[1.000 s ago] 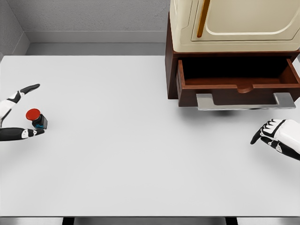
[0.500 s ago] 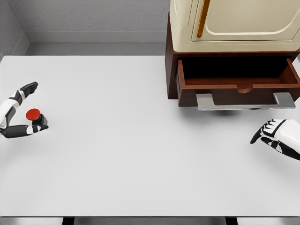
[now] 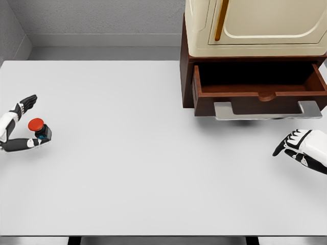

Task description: Put the switch into the drawer with left arm, and close the drawer with right arm

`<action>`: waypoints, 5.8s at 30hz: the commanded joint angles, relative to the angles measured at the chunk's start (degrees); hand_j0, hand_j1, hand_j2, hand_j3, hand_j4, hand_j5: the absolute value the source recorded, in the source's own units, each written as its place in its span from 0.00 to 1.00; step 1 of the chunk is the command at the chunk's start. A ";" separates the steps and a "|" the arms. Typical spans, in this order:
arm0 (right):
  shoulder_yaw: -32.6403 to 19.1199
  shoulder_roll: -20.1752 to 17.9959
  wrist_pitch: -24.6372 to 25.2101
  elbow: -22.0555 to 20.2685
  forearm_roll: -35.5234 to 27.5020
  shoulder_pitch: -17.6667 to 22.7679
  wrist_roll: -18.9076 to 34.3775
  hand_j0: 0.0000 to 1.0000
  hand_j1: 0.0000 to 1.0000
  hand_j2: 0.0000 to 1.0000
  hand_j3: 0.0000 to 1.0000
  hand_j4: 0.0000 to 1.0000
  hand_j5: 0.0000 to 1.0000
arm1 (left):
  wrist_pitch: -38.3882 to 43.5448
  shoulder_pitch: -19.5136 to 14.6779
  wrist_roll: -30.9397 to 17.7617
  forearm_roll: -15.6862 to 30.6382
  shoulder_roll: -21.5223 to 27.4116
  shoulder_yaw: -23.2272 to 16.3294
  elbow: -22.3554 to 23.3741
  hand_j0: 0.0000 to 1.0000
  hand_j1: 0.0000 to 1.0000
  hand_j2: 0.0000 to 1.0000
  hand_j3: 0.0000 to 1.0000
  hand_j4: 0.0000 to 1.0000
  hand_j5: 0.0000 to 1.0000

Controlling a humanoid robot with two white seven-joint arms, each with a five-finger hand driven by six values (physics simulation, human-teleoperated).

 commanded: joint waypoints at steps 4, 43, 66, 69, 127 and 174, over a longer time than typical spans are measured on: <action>-0.02 -0.13 -0.04 -0.02 -0.34 0.00 -0.02 0.47 0.47 0.47 0.47 0.47 0.47 | 0.18 0.00 0.09 -0.94 0.03 -1.22 1.78 1.00 1.00 1.00 1.00 1.00 1.00; -0.02 -0.13 -0.04 -0.02 -0.43 0.00 -0.02 0.48 0.48 0.48 0.48 0.48 0.48 | -0.26 -0.35 0.09 -0.32 -0.06 -1.05 1.52 0.36 0.36 0.36 0.36 0.36 0.36; -0.02 -0.13 -0.04 -0.02 -0.43 -0.09 0.07 0.48 0.48 0.48 0.48 0.48 0.48 | 0.36 -0.35 0.18 -3.22 -0.32 -1.31 -17.99 0.26 0.26 0.26 0.26 0.26 0.26; -0.02 -0.13 -0.04 -0.02 -0.43 -0.09 0.07 0.48 0.48 0.48 0.48 0.48 0.48 | 1.50 -0.70 0.18 -5.42 -1.11 -1.31 -21.94 0.25 0.25 0.25 0.25 0.25 0.25; -0.11 -0.22 -0.04 0.07 -0.52 -0.09 0.07 0.50 0.50 0.50 0.50 0.50 0.50 | 7.56 -25.49 0.27 -49.98 -21.77 -19.24 -33.99 0.16 0.16 0.16 0.16 0.16 0.16; -0.46 -0.31 -0.04 -0.02 -0.60 0.00 0.15 0.51 0.51 0.51 0.51 0.51 0.51 | 13.63 -36.12 0.18 -66.67 -33.28 -32.16 -20.01 0.15 0.15 0.15 0.15 0.15 0.15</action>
